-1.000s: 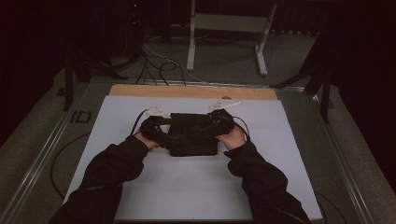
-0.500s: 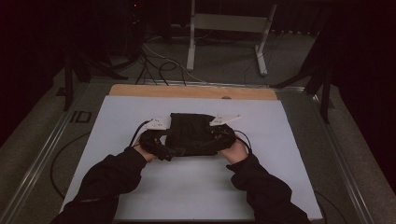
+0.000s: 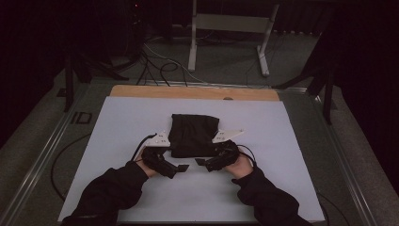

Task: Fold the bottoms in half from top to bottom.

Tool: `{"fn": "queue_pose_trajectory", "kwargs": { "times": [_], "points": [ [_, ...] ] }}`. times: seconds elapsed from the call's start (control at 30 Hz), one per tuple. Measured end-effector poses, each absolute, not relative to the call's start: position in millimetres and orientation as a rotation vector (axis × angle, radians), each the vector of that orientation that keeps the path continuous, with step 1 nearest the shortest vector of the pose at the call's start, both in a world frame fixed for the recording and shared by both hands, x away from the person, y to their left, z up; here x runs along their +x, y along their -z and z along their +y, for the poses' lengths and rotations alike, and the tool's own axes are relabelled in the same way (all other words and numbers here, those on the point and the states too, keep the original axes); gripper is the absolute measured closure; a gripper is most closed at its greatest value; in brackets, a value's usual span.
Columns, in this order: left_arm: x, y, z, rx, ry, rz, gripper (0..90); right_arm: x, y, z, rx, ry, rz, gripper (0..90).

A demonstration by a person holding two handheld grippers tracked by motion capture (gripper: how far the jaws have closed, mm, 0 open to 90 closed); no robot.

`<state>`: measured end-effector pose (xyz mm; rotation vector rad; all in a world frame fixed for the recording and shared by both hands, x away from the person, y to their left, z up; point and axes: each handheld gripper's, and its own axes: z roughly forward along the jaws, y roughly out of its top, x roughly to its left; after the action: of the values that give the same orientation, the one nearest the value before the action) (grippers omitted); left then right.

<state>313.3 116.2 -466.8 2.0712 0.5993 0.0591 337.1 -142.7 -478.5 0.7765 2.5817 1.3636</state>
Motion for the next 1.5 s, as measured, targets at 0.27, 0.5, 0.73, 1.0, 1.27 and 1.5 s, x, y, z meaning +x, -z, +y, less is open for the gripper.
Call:
{"fn": "queue_pose_trajectory", "kwargs": {
  "times": [0.27, 0.5, 0.73, 1.0, 1.27, 1.5],
  "points": [
    [297, 474, 117, 2.072, -0.046, 0.563, 0.0, 322, 484, -145, 0.731, -1.362, 2.608, 10.6],
    [287, 483, 122, 2.102, -0.034, 0.539, 0.0, 307, 491, -146, 0.675, -1.322, 2.649, 10.5],
    [274, 489, 132, 2.109, -0.015, 0.525, 0.0, 293, 493, -152, 0.646, -1.305, 2.685, 10.5],
    [268, 489, 136, 2.106, -0.014, 0.518, 0.0, 286, 494, -160, 0.654, -1.282, 2.674, 10.5],
    [263, 489, 147, 2.119, -0.017, 0.517, 0.0, 278, 495, -172, 0.652, -1.27, 2.672, 10.5],
    [259, 489, 167, 2.122, -0.032, 0.543, 0.0, 274, 495, -184, 0.672, -1.26, 2.651, 10.5]
  ]
}}
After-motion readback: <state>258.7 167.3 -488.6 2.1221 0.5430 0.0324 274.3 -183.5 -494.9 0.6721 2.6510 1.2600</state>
